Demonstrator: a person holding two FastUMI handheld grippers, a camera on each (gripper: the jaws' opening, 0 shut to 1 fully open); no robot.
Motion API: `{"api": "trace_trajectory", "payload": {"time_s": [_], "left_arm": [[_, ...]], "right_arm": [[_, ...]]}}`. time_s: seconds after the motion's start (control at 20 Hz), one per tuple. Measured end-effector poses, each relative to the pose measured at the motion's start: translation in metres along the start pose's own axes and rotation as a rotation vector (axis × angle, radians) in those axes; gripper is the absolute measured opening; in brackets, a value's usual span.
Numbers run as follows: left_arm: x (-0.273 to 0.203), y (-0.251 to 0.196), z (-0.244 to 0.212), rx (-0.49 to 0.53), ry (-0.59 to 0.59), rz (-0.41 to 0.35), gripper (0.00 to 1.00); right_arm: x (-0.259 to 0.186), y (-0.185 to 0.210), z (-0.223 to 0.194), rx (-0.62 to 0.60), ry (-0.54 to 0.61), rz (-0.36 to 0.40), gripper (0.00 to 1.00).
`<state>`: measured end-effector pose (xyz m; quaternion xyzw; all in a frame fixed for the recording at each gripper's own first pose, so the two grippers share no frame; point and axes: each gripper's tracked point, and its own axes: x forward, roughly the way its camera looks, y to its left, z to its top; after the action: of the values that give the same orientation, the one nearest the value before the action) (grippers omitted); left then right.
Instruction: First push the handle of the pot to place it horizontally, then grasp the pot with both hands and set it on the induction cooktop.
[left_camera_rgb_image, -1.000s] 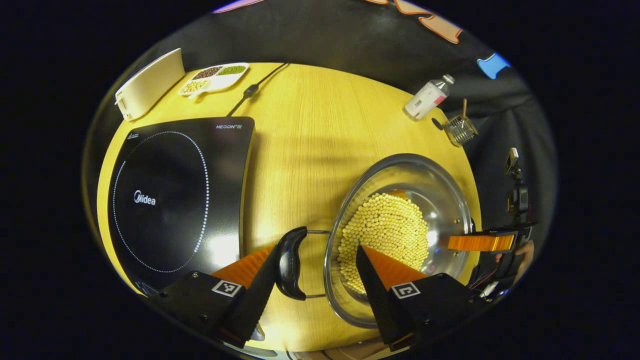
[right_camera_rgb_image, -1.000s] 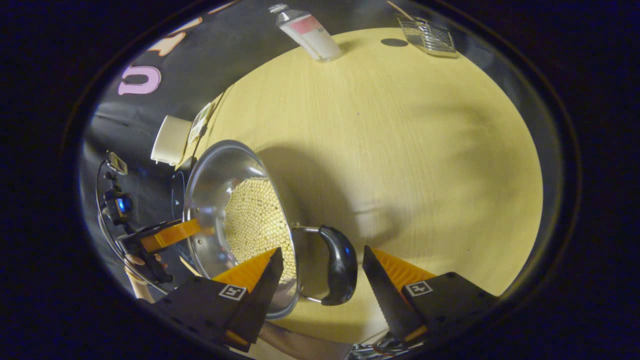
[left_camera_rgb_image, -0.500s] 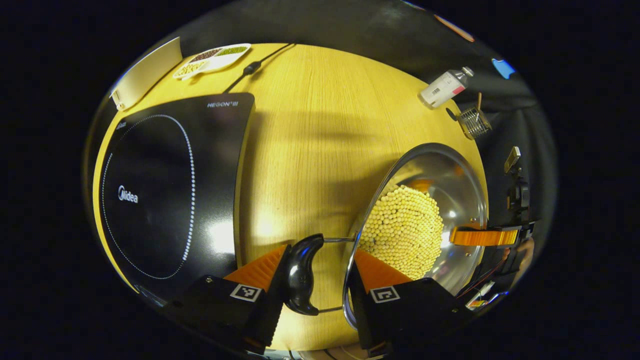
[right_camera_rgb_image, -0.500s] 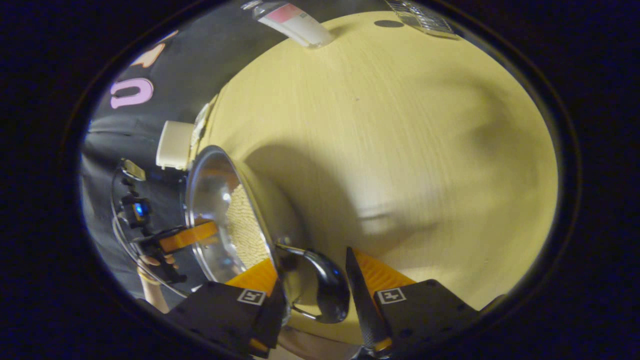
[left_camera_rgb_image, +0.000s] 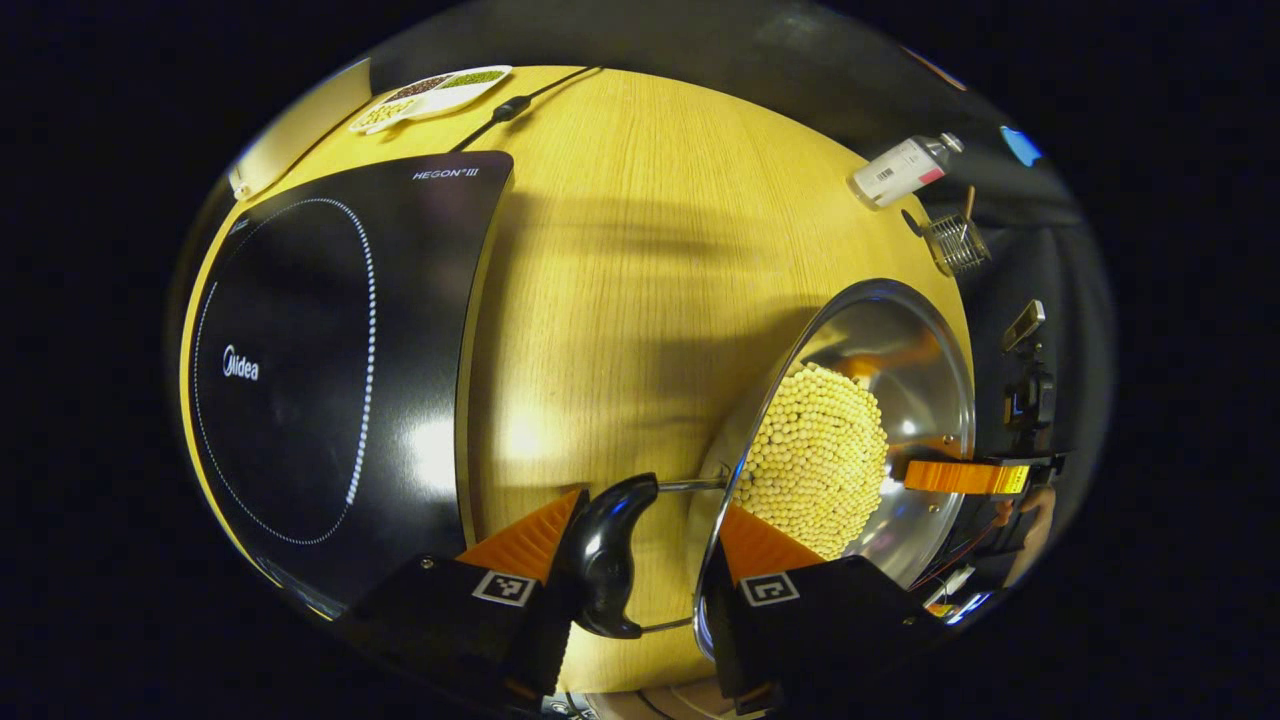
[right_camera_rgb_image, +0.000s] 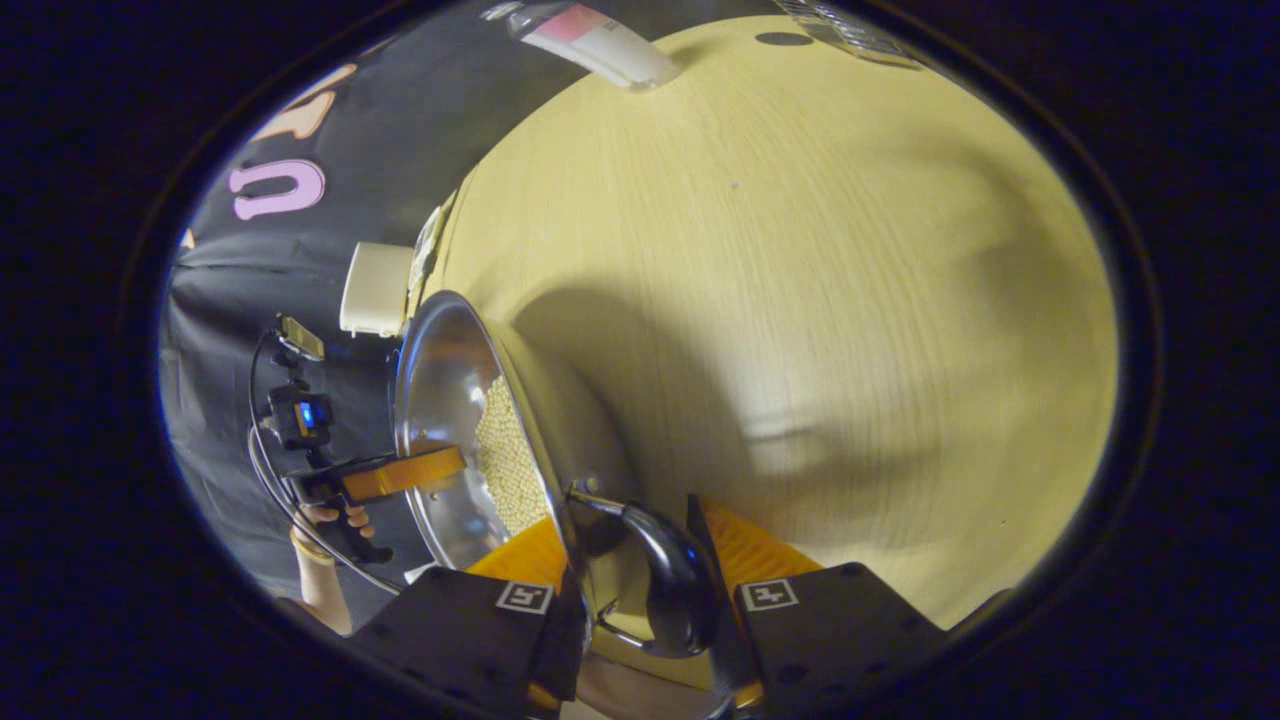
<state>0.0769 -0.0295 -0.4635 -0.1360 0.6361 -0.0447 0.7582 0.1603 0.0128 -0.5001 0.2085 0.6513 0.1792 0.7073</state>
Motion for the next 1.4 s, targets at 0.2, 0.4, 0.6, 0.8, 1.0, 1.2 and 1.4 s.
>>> {"api": "trace_trajectory", "payload": {"time_s": [0.2, 0.4, 0.6, 0.8, 1.0, 1.2, 1.4], "left_arm": [[-0.020, -0.004, -0.009, 0.009, -0.033, 0.015, 0.59], [-0.044, -0.006, -0.022, 0.006, -0.039, 0.020, 0.59], [-0.071, -0.001, -0.041, -0.010, -0.033, 0.017, 0.59], [-0.099, 0.013, -0.053, -0.021, -0.045, 0.015, 0.59], [-0.126, 0.041, -0.054, -0.009, -0.074, 0.019, 0.59], [-0.147, 0.086, -0.051, -0.005, -0.084, 0.011, 0.59], [-0.166, 0.141, -0.038, 0.018, -0.106, 0.014, 0.61]], "right_arm": [[-0.013, 0.006, -0.010, 0.002, -0.003, 0.013, 0.53], [-0.031, 0.018, -0.027, -0.001, -0.006, 0.011, 0.53], [-0.046, 0.038, -0.048, -0.015, 0.005, 0.018, 0.53], [-0.053, 0.066, -0.068, -0.027, 0.012, 0.043, 0.53], [-0.053, 0.103, -0.082, -0.039, -0.019, 0.046, 0.48], [-0.037, 0.150, -0.091, -0.044, -0.068, 0.035, 0.48], [-0.006, 0.198, -0.102, -0.022, -0.074, 0.035, 0.48]]}}
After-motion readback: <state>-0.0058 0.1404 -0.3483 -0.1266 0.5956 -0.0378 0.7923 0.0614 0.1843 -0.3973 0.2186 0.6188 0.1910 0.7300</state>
